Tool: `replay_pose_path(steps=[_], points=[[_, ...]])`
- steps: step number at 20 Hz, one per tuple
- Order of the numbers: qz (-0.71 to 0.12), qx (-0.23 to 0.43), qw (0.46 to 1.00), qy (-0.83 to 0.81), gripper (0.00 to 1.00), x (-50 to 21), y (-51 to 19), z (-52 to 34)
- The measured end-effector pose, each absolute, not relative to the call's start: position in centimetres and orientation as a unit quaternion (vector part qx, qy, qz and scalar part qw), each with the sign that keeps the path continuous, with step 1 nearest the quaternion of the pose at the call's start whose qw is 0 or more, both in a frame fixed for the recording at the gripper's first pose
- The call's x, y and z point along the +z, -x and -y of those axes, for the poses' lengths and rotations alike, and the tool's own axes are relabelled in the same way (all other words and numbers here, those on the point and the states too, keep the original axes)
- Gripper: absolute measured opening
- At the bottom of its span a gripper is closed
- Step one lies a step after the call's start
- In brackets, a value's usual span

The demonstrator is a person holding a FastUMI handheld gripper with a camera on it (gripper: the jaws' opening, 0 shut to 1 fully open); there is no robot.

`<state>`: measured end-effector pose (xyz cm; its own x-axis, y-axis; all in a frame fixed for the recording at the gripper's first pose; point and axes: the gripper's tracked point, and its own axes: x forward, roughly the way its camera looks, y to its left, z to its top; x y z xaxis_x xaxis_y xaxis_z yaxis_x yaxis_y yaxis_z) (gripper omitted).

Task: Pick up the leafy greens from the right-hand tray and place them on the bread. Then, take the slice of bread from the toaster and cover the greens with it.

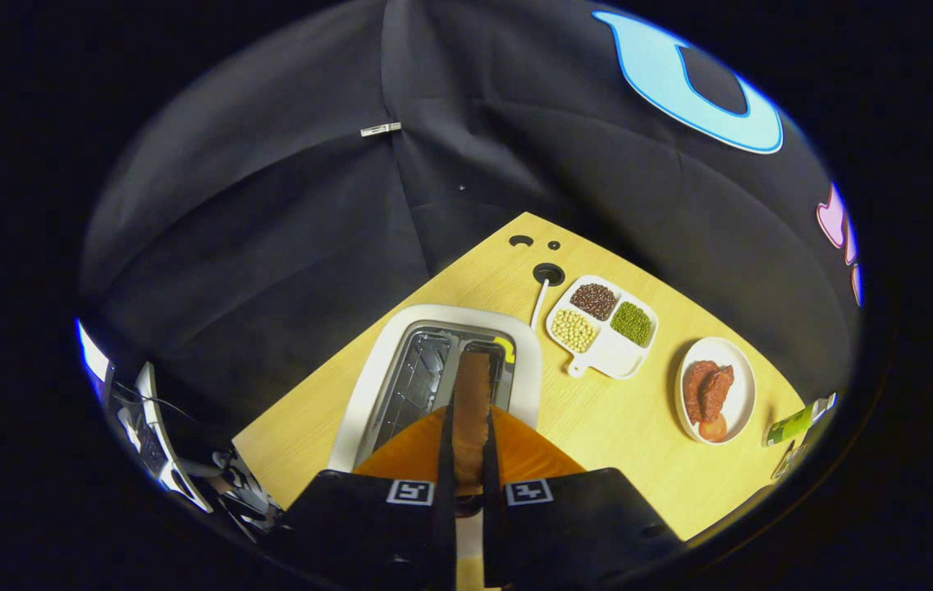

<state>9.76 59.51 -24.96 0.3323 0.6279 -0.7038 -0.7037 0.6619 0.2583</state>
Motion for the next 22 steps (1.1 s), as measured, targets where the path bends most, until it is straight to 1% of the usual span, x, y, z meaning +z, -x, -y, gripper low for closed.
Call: replay_pose_path(steps=[1, 2, 12, 17, 22], points=[[-0.410, 0.409, 0.814, 0.043, 0.14, -25.0, -9.9, -59.5], [-0.408, 0.412, 0.814, 0.035, 0.14, -24.6, -9.7, -59.3], [-0.345, 0.434, 0.832, -0.022, 0.13, -18.3, -10.4, -55.9], [-0.311, 0.440, 0.841, -0.054, 0.13, -14.4, -10.5, -51.3], [-0.296, 0.411, 0.858, -0.085, 0.13, -12.6, -10.5, -44.3]])
